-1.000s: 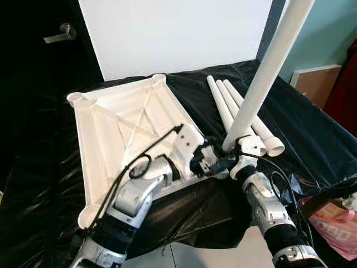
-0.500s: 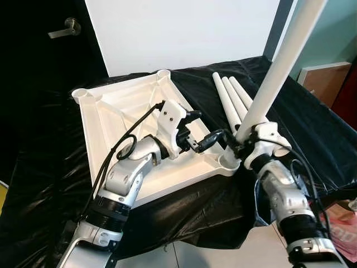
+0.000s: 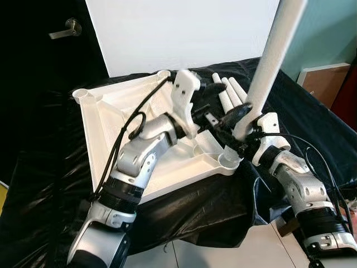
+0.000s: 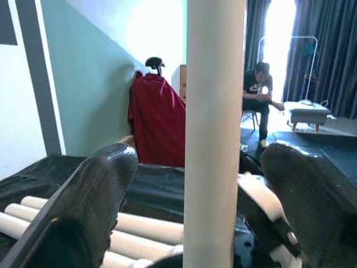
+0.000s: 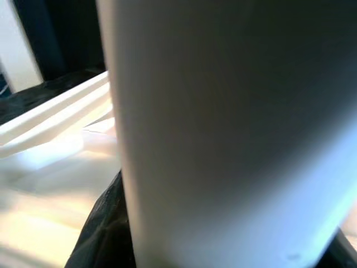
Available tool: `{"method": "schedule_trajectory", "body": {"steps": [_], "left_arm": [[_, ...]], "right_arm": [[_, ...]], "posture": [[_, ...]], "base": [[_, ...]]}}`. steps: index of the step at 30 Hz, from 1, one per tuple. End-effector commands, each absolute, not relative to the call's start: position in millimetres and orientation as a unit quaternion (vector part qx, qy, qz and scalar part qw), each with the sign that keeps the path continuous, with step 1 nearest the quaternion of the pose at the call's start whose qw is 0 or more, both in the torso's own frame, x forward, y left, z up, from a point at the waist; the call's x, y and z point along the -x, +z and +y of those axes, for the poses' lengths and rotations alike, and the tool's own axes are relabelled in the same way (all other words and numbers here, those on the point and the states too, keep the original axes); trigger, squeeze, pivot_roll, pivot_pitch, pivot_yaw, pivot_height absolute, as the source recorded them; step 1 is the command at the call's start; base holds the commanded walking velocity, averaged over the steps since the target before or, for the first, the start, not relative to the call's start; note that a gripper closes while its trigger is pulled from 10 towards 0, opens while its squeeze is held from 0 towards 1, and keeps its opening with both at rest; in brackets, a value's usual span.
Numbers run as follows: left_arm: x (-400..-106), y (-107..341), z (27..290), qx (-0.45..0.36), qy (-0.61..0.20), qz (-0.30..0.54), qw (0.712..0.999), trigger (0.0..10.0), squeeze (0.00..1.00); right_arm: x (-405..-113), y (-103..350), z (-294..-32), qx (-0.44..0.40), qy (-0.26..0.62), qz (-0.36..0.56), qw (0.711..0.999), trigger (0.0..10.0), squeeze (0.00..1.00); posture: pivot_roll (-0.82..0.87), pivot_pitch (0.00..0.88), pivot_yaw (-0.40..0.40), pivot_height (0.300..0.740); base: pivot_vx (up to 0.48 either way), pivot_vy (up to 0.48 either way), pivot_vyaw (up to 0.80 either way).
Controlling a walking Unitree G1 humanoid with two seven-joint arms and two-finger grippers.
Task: Building children table
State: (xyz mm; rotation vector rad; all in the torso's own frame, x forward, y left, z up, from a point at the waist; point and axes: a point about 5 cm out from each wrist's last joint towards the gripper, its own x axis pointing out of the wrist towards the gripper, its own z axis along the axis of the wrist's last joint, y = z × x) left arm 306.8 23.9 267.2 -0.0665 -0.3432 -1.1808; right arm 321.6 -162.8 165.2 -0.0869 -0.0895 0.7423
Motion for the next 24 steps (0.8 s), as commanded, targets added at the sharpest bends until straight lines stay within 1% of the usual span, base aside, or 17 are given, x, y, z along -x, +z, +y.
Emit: {"method": "schedule_trajectory", "body": {"steps": [1,2,3,5,10,12,13,14,21,22,23,24], "left_arm": [[-297.5,268.7,19.0,0.011,-0.647,-0.160,0.745,10.0,0.00],[-295.7,270.4,17.0,0.002,-0.661,-0.161,0.733,10.0,0.00],[-295.7,270.4,17.0,0.002,-0.661,-0.161,0.733,10.0,0.00],[-293.8,272.2,14.0,-0.009,-0.677,-0.161,0.718,10.0,0.00],[-293.5,272.3,9.7,-0.017,-0.684,-0.157,0.712,10.0,0.00],[-292.7,272.5,4.4,-0.018,-0.689,-0.153,0.708,10.0,0.00],[-292.7,272.5,4.4,-0.018,-0.689,-0.153,0.708,10.0,0.00],[-291.2,272.3,0.5,-0.015,-0.695,-0.147,0.703,10.0,0.00],[-287.4,267.4,-2.4,-0.001,-0.711,-0.125,0.692,10.0,0.00],[-287.6,267.7,-2.2,0.009,-0.709,-0.125,0.694,1.6,0.00],[-287.6,267.7,-2.2,0.009,-0.709,-0.125,0.694,1.6,0.00],[-287.8,268.6,-1.9,0.020,-0.707,-0.124,0.696,0.0,0.00]], "right_arm": [[-322.2,173.7,-160.7,0.057,0.385,-0.044,0.920,10.0,0.00],[-321.5,176.5,-160.7,0.068,0.400,-0.039,0.913,10.0,0.00],[-321.5,176.5,-160.7,0.068,0.400,-0.039,0.913,10.0,0.00],[-320.0,180.7,-160.5,0.084,0.422,-0.032,0.902,10.0,0.00],[-317.3,182.8,-160.0,0.100,0.442,-0.023,0.891,10.0,0.00],[-313.6,180.3,-160.1,0.116,0.463,-0.004,0.879,10.0,0.00],[-313.6,180.3,-160.1,0.116,0.463,-0.004,0.879,10.0,0.00],[-310.0,176.7,-160.1,0.124,0.480,0.013,0.869,10.0,0.00],[-301.7,166.9,-161.5,0.138,0.504,0.049,0.851,10.0,0.00],[-300.8,166.1,-162.6,0.138,0.504,0.052,0.851,10.0,0.00],[-300.8,166.1,-162.6,0.138,0.504,0.052,0.851,10.0,0.00],[-300.3,165.3,-163.9,0.138,0.504,0.055,0.851,10.0,0.00]], "posture": [[-0.21,0.000,0.009,0.740],[-0.21,0.000,0.010,0.740],[-0.21,0.000,0.010,0.740],[-0.21,0.000,0.014,0.740],[-0.22,0.000,0.017,0.740],[-0.22,0.000,0.022,0.740],[-0.22,0.000,0.022,0.740],[-0.22,0.000,0.026,0.740],[-0.23,0.000,0.033,0.740],[-0.23,0.000,0.036,0.740],[-0.23,0.000,0.036,0.740],[-0.23,0.000,0.036,0.740]], "base": [[0.000,0.000,0.00],[0.000,0.000,0.00],[0.000,0.000,0.00],[0.000,0.000,0.00],[0.000,0.000,0.00],[0.000,0.000,0.00],[0.000,0.000,0.00],[0.000,0.000,0.00],[0.000,0.000,0.00],[0.000,0.000,0.00],[0.000,0.000,0.00],[0.000,0.000,0.00]]}}
